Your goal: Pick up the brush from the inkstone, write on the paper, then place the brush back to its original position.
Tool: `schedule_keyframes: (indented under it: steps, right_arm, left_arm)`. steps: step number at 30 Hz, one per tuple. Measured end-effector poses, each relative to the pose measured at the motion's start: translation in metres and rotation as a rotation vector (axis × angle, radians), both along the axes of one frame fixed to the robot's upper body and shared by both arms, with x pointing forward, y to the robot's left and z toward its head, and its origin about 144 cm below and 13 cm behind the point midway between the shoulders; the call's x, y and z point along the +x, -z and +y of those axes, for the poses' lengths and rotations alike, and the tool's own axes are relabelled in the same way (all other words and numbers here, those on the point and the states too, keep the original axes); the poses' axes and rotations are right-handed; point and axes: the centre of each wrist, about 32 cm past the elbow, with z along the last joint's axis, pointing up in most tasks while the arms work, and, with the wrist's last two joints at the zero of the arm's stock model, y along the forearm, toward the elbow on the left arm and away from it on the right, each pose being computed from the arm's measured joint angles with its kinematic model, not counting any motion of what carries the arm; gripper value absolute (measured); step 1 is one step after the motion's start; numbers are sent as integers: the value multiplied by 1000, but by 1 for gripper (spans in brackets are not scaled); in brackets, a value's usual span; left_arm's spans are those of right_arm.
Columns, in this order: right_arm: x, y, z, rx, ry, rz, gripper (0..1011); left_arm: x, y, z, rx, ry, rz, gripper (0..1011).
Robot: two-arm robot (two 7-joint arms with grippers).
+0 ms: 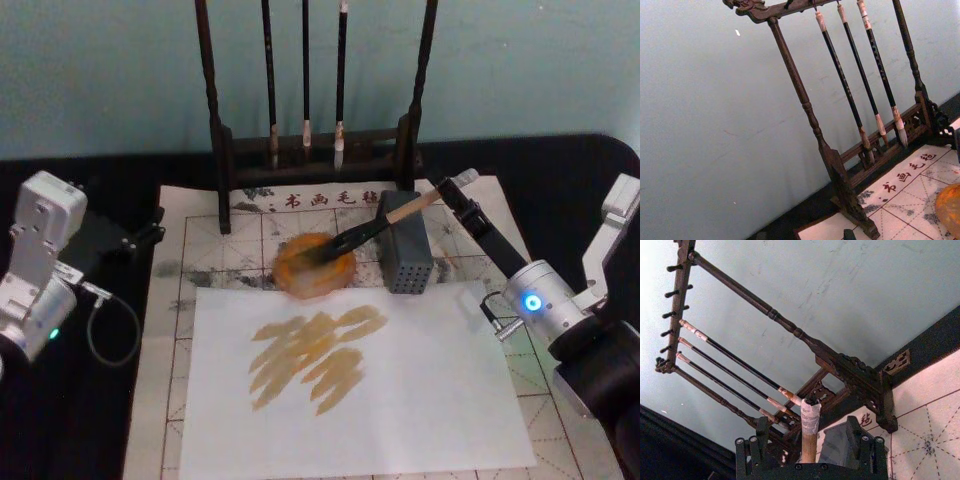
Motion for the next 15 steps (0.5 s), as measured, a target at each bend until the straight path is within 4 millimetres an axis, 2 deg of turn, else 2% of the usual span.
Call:
schedule_keyframes:
  steps: [15]
  right_arm:
    - [0,0,0,-2,0,-1,1000]
  left_arm:
    - [0,0,0,0,0,0,1001]
